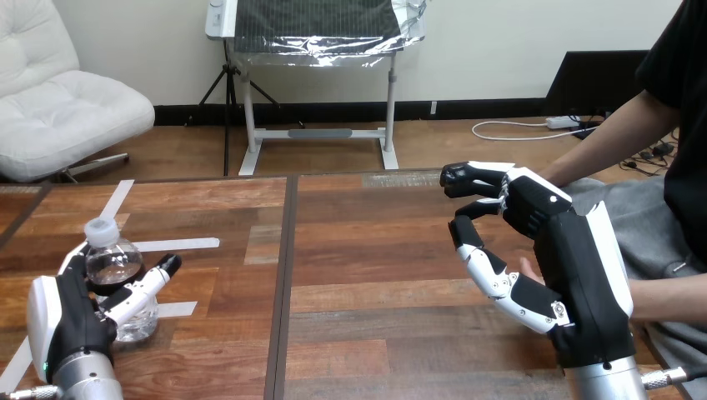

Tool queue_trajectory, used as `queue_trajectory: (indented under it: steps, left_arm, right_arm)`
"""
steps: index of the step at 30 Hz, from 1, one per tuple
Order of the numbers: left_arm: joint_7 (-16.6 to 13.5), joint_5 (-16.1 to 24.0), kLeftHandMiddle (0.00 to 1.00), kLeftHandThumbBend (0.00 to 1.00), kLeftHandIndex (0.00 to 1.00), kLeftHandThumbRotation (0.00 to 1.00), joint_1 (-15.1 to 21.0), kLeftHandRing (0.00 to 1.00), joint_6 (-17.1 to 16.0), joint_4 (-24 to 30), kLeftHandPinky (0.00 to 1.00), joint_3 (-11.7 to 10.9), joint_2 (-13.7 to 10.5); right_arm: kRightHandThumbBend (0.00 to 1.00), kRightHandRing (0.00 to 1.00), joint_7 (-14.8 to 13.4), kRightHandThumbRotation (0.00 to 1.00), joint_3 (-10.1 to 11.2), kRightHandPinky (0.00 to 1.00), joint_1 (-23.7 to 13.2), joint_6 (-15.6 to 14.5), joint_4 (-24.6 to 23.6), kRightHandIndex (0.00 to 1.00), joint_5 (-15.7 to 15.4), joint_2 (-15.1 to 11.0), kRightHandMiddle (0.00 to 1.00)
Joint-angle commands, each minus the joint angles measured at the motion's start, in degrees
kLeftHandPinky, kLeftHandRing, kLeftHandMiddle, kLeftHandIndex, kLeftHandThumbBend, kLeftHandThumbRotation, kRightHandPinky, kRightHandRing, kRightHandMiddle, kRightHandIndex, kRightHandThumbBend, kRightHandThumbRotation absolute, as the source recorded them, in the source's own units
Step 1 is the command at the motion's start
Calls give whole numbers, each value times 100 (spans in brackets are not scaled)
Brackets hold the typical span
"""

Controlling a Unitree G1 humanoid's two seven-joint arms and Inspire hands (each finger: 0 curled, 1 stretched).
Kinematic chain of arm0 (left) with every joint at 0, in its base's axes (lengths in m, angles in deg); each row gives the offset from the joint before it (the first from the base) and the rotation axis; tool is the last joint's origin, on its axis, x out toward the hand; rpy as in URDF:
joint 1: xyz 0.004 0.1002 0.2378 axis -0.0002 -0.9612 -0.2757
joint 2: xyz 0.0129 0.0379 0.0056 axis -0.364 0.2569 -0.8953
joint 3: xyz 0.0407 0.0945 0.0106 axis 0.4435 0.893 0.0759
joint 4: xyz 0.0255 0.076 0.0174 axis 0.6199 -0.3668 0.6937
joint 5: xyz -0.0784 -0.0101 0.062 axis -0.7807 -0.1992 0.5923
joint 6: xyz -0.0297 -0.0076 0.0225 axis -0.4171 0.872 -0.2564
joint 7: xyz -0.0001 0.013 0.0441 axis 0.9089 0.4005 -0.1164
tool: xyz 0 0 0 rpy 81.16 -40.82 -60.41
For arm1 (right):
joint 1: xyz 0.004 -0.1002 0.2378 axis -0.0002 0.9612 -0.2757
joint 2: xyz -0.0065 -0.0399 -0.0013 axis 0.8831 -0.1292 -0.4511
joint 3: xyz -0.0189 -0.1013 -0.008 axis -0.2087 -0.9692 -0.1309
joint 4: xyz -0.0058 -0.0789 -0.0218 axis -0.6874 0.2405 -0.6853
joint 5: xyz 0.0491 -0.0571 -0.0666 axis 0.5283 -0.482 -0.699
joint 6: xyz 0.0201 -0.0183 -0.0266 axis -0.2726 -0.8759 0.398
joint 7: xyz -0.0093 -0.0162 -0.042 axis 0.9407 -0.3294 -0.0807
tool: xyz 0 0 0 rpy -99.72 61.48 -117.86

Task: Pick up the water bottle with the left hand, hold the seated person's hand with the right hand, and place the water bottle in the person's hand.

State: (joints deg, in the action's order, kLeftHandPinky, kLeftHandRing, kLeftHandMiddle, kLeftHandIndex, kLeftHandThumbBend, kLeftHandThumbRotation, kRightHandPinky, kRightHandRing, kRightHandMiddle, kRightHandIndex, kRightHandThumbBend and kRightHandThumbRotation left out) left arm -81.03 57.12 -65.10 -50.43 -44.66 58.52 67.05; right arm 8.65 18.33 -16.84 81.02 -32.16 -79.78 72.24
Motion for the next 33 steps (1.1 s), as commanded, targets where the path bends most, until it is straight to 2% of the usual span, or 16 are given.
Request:
queue_trajectory:
  steps: [1, 12, 22, 33]
  left_arm:
    - [-21, 55, 82, 85, 83, 38, 283, 79, -55, 136, 73, 99, -161]
    - [-85, 67, 81, 84, 81, 37, 307, 78, -100, 22, 72, 104, -145]
    - [-138, 249, 78, 83, 79, 36, 360, 75, 19, -61, 69, 206, -229]
    - [-266, 355, 71, 80, 73, 23, 412, 68, -27, -189, 62, 237, -256]
  right_arm:
    - [35, 68, -34, 9, 93, 56, -337, 48, -152, 65, -20, -80, 73]
    - [34, 69, -13, 8, 111, 56, -328, 56, -160, 65, -3, -86, 73]
    - [34, 67, -4, 7, 128, 55, -328, 88, -153, 65, -1, -82, 72]
    - [34, 67, -1, 6, 133, 54, -335, 107, -149, 65, -3, -81, 72]
